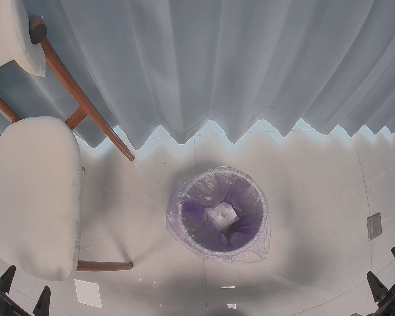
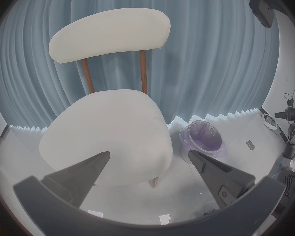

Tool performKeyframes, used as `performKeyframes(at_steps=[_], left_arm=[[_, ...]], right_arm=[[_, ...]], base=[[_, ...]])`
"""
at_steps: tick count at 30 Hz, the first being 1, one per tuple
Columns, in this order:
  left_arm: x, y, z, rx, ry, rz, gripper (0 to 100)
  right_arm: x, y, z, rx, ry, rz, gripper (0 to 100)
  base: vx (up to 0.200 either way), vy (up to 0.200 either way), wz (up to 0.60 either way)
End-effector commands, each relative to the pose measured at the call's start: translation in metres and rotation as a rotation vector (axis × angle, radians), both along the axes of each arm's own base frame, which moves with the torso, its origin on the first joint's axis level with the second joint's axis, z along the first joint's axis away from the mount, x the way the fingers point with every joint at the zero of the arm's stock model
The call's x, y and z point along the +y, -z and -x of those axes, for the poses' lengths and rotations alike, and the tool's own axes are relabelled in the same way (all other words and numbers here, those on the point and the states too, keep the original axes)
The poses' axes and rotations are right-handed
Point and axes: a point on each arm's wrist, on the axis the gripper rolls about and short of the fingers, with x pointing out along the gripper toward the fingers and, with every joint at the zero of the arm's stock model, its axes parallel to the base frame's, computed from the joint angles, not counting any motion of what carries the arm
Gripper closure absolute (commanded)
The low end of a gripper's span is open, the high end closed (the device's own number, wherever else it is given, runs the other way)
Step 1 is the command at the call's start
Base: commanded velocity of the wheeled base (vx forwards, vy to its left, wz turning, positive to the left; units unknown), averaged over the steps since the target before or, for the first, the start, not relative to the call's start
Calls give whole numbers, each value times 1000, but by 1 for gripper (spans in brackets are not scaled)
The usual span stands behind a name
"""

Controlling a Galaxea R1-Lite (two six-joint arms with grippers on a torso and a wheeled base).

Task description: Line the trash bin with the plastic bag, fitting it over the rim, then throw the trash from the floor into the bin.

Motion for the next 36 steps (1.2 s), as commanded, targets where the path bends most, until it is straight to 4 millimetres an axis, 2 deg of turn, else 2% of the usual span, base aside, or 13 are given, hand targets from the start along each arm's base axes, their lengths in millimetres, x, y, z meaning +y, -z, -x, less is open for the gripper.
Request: performKeyframes(at_steps=[1, 4, 5, 7, 11, 15, 22, 36], left_arm=[[0, 5, 0, 4, 0, 0, 0], [0, 5, 0, 4, 0, 0, 0], [0, 5, 0, 4, -1, -2, 0], [0, 5, 0, 2, -1, 0, 0], [0, 5, 0, -1, -4, 0, 0], [0, 5, 0, -1, -5, 1, 0], [0, 5, 0, 0, -6, 6, 0], [0, 5, 0, -1, -6, 3, 0]], right_arm=[[1, 7, 3, -37, -44, 2, 0], [2, 7, 3, -40, -3, 0, 0], [3, 7, 5, -63, 100, 0, 0], [4, 7, 5, -68, 158, -22, 0], [3, 8, 6, -75, 141, -9, 0], [4, 9, 9, -112, 14, 21, 0], [3, 9, 11, -137, 78, 4, 0], [3, 9, 11, -138, 72, 2, 0]], base=[[0, 0, 0], [0, 0, 0], [0, 0, 0], [0, 0, 0], [0, 0, 0], [0, 0, 0], [0, 0, 0], [0, 0, 0]])
